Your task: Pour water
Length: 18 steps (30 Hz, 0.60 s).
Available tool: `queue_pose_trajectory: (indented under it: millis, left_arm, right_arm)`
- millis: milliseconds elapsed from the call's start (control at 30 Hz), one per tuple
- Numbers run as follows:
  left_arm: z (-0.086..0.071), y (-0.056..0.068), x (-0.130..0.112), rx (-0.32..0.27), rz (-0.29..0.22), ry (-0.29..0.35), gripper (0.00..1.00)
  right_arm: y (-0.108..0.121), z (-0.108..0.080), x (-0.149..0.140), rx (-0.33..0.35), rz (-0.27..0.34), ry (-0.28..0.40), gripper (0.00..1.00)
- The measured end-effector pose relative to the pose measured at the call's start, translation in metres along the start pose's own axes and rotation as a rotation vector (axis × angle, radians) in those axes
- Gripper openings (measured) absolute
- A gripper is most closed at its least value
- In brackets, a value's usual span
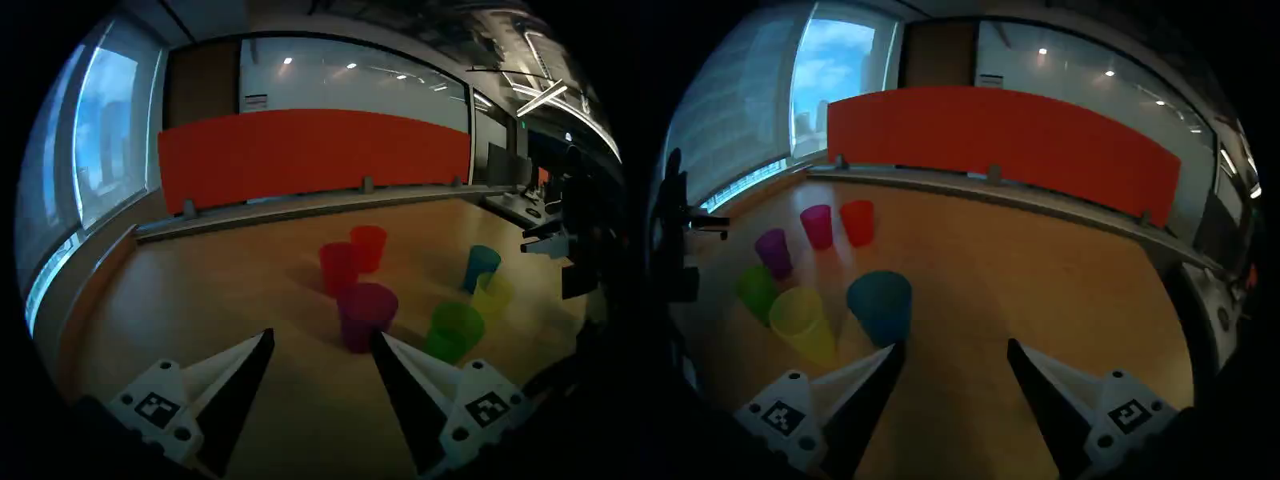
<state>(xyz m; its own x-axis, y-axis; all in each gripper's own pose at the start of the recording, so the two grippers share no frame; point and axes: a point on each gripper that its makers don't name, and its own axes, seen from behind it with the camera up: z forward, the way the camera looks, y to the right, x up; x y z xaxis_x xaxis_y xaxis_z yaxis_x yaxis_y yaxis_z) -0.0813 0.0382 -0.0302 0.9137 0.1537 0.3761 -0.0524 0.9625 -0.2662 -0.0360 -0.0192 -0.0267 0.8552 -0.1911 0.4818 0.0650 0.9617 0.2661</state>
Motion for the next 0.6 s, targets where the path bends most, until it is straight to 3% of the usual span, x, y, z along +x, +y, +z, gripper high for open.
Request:
queue_pose_trajectory:
  millis: [167,367,600]
  left_arm:
    - [0.002,-0.012,0.005,0.06,-0.081,0.038,0.88]
    - [0.005,-0.015,0.011,0.083,-0.183,0.088,0.88]
    - [0.005,-0.02,0.021,0.129,-0.179,0.146,0.88]
  right_arm:
    - [0.013,0.0,0.009,-0.084,0.051,0.045,0.98]
    - [0.021,0.001,0.014,-0.154,0.105,0.095,0.98]
    - [0.024,-0.003,0.026,-0.223,0.102,0.19,0.99]
